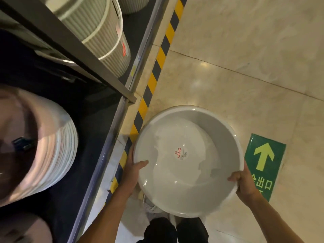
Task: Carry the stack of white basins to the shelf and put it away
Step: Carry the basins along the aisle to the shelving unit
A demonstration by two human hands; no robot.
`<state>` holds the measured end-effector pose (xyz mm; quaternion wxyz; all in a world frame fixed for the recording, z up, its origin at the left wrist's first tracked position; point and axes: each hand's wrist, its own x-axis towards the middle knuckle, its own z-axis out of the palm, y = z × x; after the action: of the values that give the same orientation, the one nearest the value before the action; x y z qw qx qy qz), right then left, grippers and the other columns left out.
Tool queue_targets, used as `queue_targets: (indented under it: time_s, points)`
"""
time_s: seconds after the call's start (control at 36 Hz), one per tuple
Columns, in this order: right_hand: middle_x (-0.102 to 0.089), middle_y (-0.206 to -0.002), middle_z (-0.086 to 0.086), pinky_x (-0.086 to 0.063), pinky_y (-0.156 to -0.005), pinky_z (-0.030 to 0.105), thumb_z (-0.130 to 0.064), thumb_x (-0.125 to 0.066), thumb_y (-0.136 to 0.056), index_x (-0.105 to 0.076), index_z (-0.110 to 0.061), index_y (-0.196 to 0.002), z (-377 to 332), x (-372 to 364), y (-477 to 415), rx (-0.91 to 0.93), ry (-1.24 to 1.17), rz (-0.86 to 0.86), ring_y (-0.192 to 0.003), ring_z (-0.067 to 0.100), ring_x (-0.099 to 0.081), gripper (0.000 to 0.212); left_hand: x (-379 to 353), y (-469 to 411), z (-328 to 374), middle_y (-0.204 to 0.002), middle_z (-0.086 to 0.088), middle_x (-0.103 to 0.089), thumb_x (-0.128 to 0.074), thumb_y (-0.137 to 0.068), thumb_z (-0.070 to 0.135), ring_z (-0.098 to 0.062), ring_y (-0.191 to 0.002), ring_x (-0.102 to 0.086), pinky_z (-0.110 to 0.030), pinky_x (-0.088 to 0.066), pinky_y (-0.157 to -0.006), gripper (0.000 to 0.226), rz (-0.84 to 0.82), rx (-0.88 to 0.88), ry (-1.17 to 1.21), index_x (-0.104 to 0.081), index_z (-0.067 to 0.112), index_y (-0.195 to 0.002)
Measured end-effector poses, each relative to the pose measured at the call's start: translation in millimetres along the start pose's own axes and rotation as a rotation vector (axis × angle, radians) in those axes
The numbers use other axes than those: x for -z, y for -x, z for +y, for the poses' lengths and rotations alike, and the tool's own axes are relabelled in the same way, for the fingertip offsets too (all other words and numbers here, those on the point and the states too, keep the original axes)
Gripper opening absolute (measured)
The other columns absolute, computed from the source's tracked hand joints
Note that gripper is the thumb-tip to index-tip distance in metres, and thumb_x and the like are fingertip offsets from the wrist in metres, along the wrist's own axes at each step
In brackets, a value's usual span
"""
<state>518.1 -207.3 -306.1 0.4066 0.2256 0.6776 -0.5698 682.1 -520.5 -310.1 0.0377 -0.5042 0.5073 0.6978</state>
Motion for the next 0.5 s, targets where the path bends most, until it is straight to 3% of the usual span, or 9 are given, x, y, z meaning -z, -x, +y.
queue_targets:
  time_s: [0.08, 0.14, 0.19, 0.25, 0.31, 0.36, 0.42, 0.47, 0.5]
  points:
    - [-0.06, -0.124, 0.024, -0.061, -0.069, 0.056, 0.0, -0.063, -0.045, -0.054, -0.027, -0.137, -26.1, -2.6, 31.4, 0.025, 0.007, -0.016, -0.115, 0.055, -0.054, 0.096, 1.0, 28.8, 33.9, -0.124, 0.011, -0.062, -0.072, -0.071, 0.028, -0.012, -0.11, -0.063, -0.025, -0.057, -0.075, 0.069, 0.011, -0.054, 0.013, -0.047, 0.051, -0.131]
    - [-0.061, -0.126, 0.016, -0.061, -0.074, 0.06, 0.001, -0.066, -0.051, -0.052, -0.038, -0.139, -47.2, -2.9, 59.4, 0.051, -0.002, -0.01, -0.114, 0.047, -0.058, 0.097, 3.4, 54.0, 61.0, -0.124, 0.017, -0.06, -0.067, -0.076, 0.036, -0.003, -0.106, -0.063, -0.017, -0.056, -0.074, 0.06, 0.014, -0.088, 0.022, -0.045, 0.053, -0.129]
    - [-0.06, -0.129, 0.012, -0.059, -0.08, 0.065, -0.001, -0.07, -0.057, -0.048, -0.046, -0.142, -73.5, -3.4, 90.5, 0.079, -0.017, 0.0, -0.116, 0.043, -0.058, 0.098, 6.8, 79.9, 90.2, -0.134, 0.015, -0.057, -0.07, -0.077, 0.049, -0.001, -0.113, -0.061, -0.024, -0.055, -0.086, 0.062, 0.024, -0.08, 0.079, -0.043, 0.048, -0.133]
    - [-0.06, -0.131, 0.01, -0.059, -0.082, 0.064, -0.003, -0.075, -0.061, -0.047, -0.051, -0.143, -103.0, -3.7, 123.6, 0.104, -0.03, 0.014, -0.116, 0.043, -0.059, 0.099, 9.9, 108.6, 117.6, -0.148, 0.01, -0.049, -0.06, -0.092, 0.043, -0.003, -0.123, -0.055, -0.033, -0.048, -0.101, 0.047, 0.034, -0.063, 0.125, -0.043, 0.044, -0.136]
    - [-0.06, -0.132, 0.008, -0.059, -0.082, 0.06, -0.006, -0.078, -0.068, -0.048, -0.055, -0.141, -134.8, -3.4, 159.2, 0.123, -0.053, 0.03, -0.115, 0.042, -0.06, 0.093, 7.7, 143.3, 149.7, -0.146, 0.023, -0.046, -0.046, -0.099, 0.03, 0.01, -0.122, -0.052, -0.018, -0.048, -0.094, 0.047, 0.005, -0.148, 0.132, -0.038, 0.042, -0.144]
    - [-0.06, -0.132, 0.007, -0.061, -0.077, 0.055, -0.013, -0.069, -0.078, -0.046, -0.056, -0.143, -170.7, -2.4, 196.8, 0.143, -0.042, 0.027, -0.114, 0.044, -0.061, 0.08, 3.6, 181.5, 184.2, -0.139, 0.03, -0.051, -0.053, -0.094, 0.04, 0.016, -0.119, -0.052, -0.01, -0.048, -0.087, 0.052, -0.015, -0.194, 0.136, -0.038, 0.042, -0.144]
    - [-0.063, -0.128, -0.005, -0.063, -0.068, 0.047, -0.011, -0.063, -0.09, -0.044, -0.057, -0.143, -205.6, -1.1, 233.7, 0.177, -0.003, 0.025, -0.109, 0.036, -0.065, 0.072, 1.3, 218.1, 217.6, -0.141, 0.027, -0.053, -0.062, -0.087, 0.047, 0.005, -0.127, -0.051, -0.025, -0.046, -0.101, 0.059, -0.025, -0.203, 0.145, -0.042, 0.045, -0.142]
    - [-0.066, -0.121, -0.02, -0.063, -0.062, 0.031, -0.006, -0.056, -0.097, -0.048, -0.055, -0.137, -238.7, 2.8, 268.3, 0.243, 0.008, 0.042, -0.102, 0.017, -0.069, 0.065, 1.1, 252.2, 249.4, -0.148, 0.018, -0.049, -0.068, -0.08, 0.05, -0.008, -0.137, -0.046, -0.044, -0.034, -0.115, 0.067, -0.037, -0.222, 0.173, -0.045, 0.044, -0.144]
    - [-0.066, -0.122, -0.022, -0.062, -0.063, 0.028, -0.005, -0.054, -0.098, -0.05, -0.055, -0.134, -255.0, 5.0, 285.1, 0.276, 0.012, 0.046, -0.1, 0.01, -0.07, 0.061, 1.2, 270.2, 266.0, -0.149, 0.018, -0.049, -0.074, -0.073, 0.057, -0.011, -0.14, -0.042, -0.045, -0.029, -0.117, 0.075, -0.047, -0.24, 0.187, -0.047, 0.045, -0.142]
